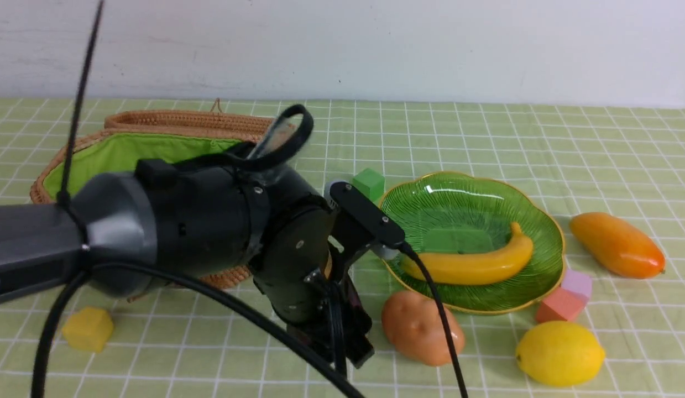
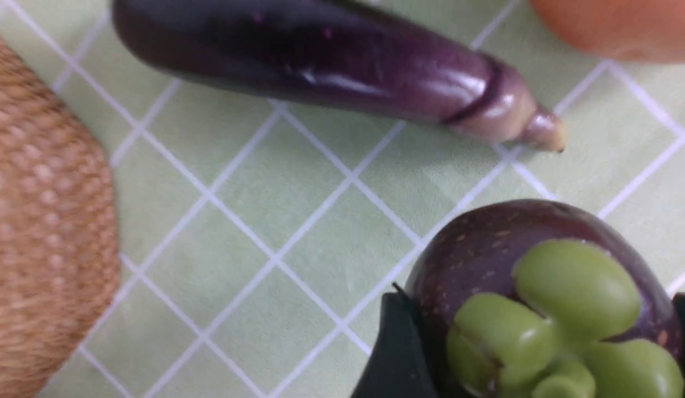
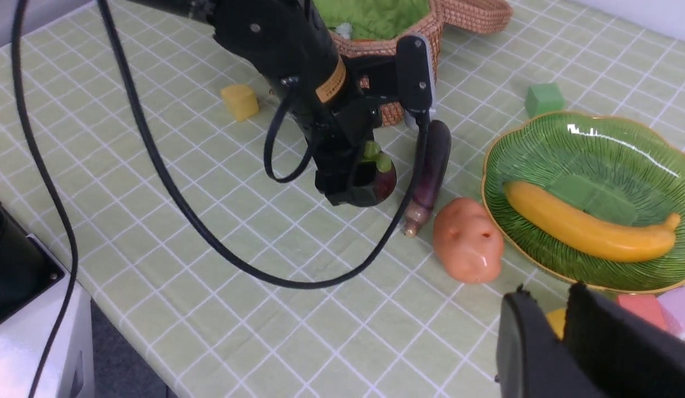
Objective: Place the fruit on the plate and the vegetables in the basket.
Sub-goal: Grab a mangosteen with your left arm and put it on the plate on the right
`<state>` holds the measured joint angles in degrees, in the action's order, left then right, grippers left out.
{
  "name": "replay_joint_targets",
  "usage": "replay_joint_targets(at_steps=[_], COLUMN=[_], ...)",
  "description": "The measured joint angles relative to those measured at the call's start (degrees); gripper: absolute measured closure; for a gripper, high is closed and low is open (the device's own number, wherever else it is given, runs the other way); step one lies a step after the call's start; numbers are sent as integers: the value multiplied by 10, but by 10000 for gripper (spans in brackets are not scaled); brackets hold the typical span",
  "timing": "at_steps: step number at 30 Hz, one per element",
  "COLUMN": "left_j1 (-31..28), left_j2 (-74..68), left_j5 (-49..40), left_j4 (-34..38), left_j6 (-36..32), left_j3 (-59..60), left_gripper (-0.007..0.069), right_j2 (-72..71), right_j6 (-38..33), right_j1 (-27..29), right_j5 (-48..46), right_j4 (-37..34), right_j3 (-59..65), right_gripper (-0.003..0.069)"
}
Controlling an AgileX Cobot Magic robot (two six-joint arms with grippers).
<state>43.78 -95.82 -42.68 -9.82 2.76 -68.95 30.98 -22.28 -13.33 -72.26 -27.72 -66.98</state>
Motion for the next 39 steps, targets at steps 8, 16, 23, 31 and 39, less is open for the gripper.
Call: replay_joint_targets(at_steps=[8,16,23,31,39], left_j1=[0,0,0,0,0], left_j2=[-18,-162,-273,-268,-208], left_j5=[189,253,226,189,95], left_j4=[17,20,-11,-47,-46], left_j6=[0,0,0,0,0], left_j3=[-86,-221,-319,-329,-329], left_gripper=[82,82,80,1,45], right_j2=[0,0,0,0,0], right_j6=[0,2,7,12,12], right_j1=[0,0,0,0,0], right_j5=[126,158,148,143,143], right_j4=[37,37,37,60,62], right_j3=[0,0,0,0,0], right_gripper=[533,531,531,531,531])
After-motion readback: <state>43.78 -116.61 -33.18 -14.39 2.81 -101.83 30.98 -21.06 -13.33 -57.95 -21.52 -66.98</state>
